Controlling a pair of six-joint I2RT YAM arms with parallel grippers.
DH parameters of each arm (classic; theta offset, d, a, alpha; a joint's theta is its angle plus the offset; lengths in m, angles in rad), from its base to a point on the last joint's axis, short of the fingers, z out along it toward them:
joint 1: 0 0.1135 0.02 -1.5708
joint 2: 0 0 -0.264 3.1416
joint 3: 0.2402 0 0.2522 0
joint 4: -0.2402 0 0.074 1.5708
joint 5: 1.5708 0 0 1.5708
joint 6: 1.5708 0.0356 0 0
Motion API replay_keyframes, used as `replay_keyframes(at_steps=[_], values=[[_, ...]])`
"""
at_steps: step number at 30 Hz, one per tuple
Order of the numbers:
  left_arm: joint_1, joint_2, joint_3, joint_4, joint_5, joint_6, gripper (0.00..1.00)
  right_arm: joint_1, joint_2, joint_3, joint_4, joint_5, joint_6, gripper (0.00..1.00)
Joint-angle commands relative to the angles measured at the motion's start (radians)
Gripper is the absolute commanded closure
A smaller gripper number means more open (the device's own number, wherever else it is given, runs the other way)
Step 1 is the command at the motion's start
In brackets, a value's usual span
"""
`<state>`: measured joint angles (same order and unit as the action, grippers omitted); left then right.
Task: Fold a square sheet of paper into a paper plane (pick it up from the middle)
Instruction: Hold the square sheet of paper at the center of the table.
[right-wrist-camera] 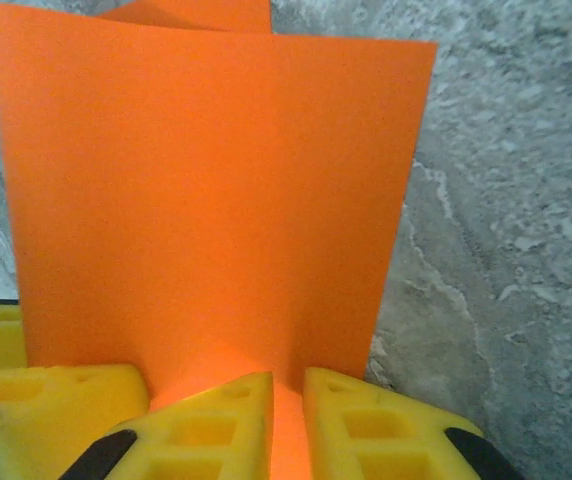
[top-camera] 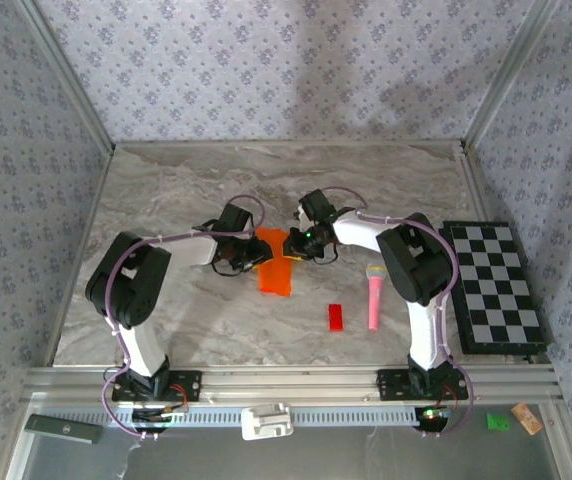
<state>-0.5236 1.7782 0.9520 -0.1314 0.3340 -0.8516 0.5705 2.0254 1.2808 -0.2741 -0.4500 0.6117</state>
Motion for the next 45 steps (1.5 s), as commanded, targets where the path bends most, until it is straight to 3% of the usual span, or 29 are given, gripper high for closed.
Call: replay_keyframes(at_steps=[1,6,12,20,27,39,45], values=[[0.007,-0.039,0.006,-0.14,-0.09,0.012,0.58,0.009,0.042,0.017,-0.096,0.054,-0.011,0.83],[0.004,-0.055,0.011,-0.191,-0.1,0.027,0.47,0.011,0.041,0.025,-0.096,0.042,0.003,0.83],[-0.013,0.008,0.068,-0.229,-0.092,0.066,0.46,0.004,0.025,0.046,-0.057,-0.026,0.038,0.81],[-0.011,0.052,0.073,-0.259,-0.132,0.044,0.6,-0.026,-0.059,0.027,0.016,-0.056,0.07,0.7],[0.02,0.047,0.033,-0.211,-0.104,-0.005,0.67,-0.071,-0.107,-0.024,0.015,-0.022,0.056,0.69],[0.068,0.05,-0.028,-0.178,-0.098,-0.112,0.69,-0.059,-0.084,-0.039,0.034,-0.039,0.064,0.69],[0.07,0.056,-0.024,-0.18,-0.098,-0.116,0.69,-0.006,-0.04,0.008,-0.015,-0.025,0.025,0.74]])
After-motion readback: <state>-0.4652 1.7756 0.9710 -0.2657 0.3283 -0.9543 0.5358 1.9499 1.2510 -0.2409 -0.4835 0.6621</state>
